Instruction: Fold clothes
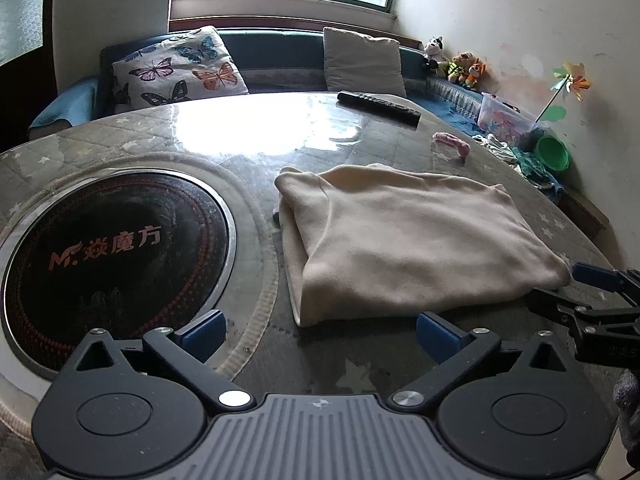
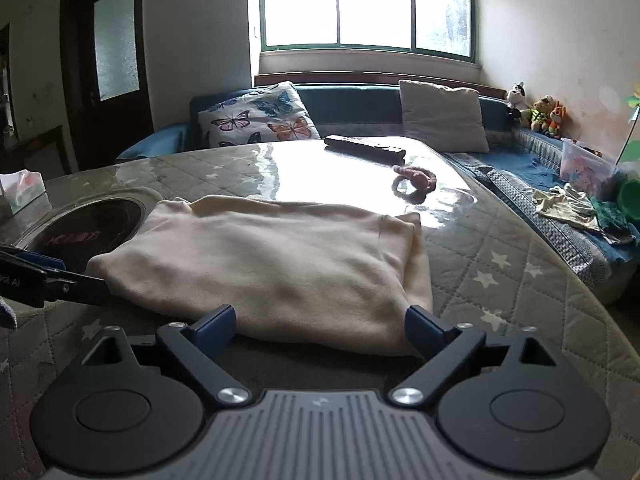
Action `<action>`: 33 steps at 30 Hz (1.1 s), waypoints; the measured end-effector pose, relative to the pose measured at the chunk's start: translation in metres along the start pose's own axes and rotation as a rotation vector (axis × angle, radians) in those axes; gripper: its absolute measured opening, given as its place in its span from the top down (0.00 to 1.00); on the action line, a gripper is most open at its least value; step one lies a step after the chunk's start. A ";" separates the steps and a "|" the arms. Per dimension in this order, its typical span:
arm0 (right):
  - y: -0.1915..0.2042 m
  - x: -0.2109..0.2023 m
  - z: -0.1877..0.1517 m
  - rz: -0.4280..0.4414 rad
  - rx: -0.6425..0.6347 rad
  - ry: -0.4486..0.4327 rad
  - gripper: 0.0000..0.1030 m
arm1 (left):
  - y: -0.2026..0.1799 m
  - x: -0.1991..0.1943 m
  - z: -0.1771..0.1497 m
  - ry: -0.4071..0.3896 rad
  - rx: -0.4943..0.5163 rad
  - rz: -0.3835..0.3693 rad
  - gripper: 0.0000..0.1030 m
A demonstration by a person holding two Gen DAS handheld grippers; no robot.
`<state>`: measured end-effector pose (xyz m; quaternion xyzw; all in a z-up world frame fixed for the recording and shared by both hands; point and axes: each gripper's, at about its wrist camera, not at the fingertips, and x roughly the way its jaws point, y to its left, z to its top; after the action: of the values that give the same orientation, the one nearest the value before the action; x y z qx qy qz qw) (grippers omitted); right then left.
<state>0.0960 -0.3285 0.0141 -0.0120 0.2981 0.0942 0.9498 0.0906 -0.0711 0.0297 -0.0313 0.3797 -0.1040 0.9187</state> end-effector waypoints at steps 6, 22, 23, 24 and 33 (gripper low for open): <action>0.006 -0.007 -0.009 -0.032 -0.007 -0.003 0.00 | -0.004 -0.007 -0.005 -0.024 0.006 -0.010 0.00; 0.018 -0.020 -0.023 -0.075 0.028 0.027 0.00 | -0.010 -0.021 -0.022 -0.006 0.048 0.002 0.00; 0.019 -0.021 -0.023 -0.078 0.028 0.028 0.00 | -0.011 -0.022 -0.023 -0.004 0.050 0.003 0.00; 0.020 -0.022 -0.024 -0.079 0.027 0.027 0.00 | -0.010 -0.022 -0.025 -0.002 0.050 0.002 0.00; 0.030 -0.025 -0.029 -0.109 0.029 0.051 0.00 | -0.009 -0.029 -0.037 0.020 0.053 0.007 0.00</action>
<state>0.0538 -0.3059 0.0059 -0.0171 0.3223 0.0377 0.9457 0.0432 -0.0727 0.0245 -0.0043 0.3863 -0.1111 0.9157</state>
